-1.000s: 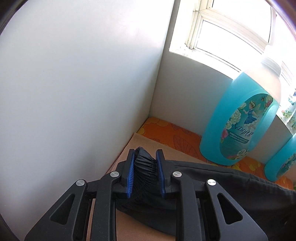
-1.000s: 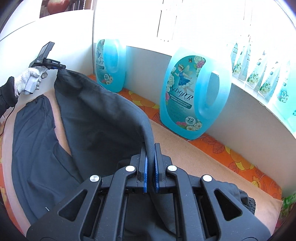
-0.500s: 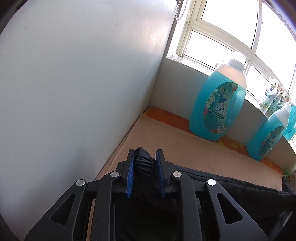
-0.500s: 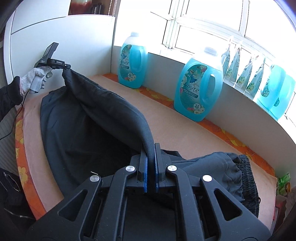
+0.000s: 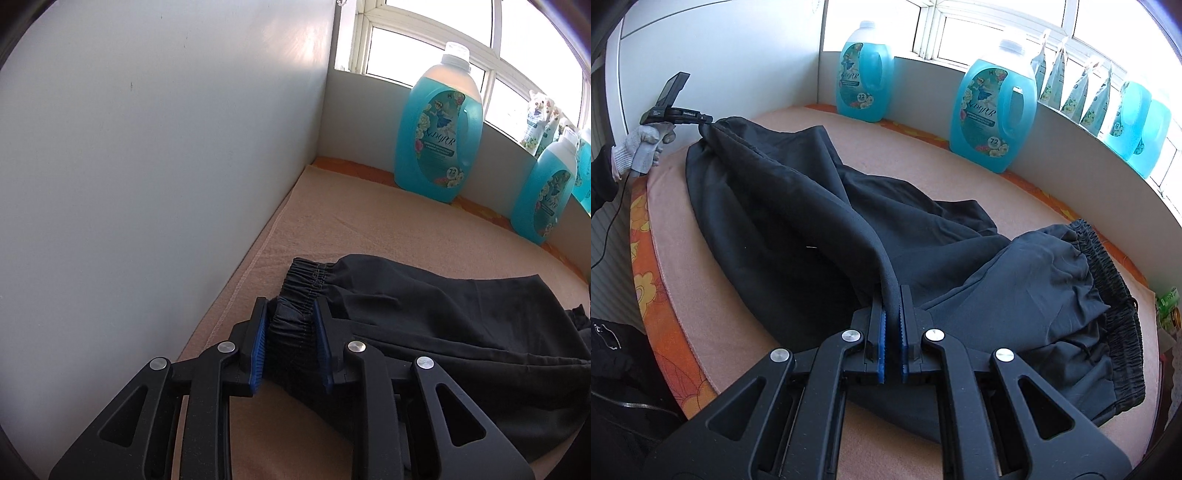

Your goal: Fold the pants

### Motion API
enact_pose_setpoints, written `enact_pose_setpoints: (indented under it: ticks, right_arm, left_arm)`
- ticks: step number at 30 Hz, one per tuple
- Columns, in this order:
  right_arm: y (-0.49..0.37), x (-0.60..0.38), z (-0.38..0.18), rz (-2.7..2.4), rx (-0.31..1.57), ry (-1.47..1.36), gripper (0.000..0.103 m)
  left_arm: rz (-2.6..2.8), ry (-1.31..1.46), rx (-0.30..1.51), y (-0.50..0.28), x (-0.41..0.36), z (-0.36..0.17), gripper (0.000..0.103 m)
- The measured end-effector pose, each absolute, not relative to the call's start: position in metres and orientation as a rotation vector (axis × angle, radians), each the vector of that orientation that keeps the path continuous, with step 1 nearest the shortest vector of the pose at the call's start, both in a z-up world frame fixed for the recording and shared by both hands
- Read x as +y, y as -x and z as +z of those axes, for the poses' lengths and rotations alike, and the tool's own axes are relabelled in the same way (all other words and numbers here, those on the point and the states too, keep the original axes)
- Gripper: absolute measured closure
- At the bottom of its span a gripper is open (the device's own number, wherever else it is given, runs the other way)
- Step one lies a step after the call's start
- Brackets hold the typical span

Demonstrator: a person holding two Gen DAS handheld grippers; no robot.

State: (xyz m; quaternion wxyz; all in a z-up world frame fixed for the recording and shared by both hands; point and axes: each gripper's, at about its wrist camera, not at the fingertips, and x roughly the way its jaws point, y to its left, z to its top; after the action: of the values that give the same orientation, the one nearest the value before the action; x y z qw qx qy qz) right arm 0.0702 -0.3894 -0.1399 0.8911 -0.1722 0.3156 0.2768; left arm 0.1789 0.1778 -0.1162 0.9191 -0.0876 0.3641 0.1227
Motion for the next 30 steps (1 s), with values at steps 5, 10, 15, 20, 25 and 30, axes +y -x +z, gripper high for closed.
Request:
enact_pose_setpoints:
  ticks: [5,10,15,20,25,30]
  right_arm:
    - [-0.061,-0.393,-0.142,0.565,0.647,0.362,0.097]
    - [-0.053,-0.392,-0.148,0.562,0.648,0.37,0.097]
    - [-0.046,-0.388,-0.146,0.557,0.63,0.394,0.097]
    - [-0.044,-0.385,-0.144,0.545,0.609,0.404,0.097]
    - [-0.038,-0.384,-0.149,0.522,0.601,0.422,0.097]
    - [-0.039,-0.384,-0.154,0.502,0.602,0.423,0.097]
  left_arm:
    - [0.28,0.105,0.764,-0.163,0.175,-0.112,0.075]
    - [0.267,0.086,0.749,-0.149,0.172,-0.096,0.075]
    - [0.125,0.099,0.737,-0.161,0.146,-0.077,0.075]
    - [-0.043,0.137,0.813,-0.197,0.107,-0.088,0.075]
    - [-0.145,0.136,0.936,-0.22,0.082,-0.114,0.075]
    - [-0.211,0.169,1.03,-0.206,0.083,-0.129,0.075]
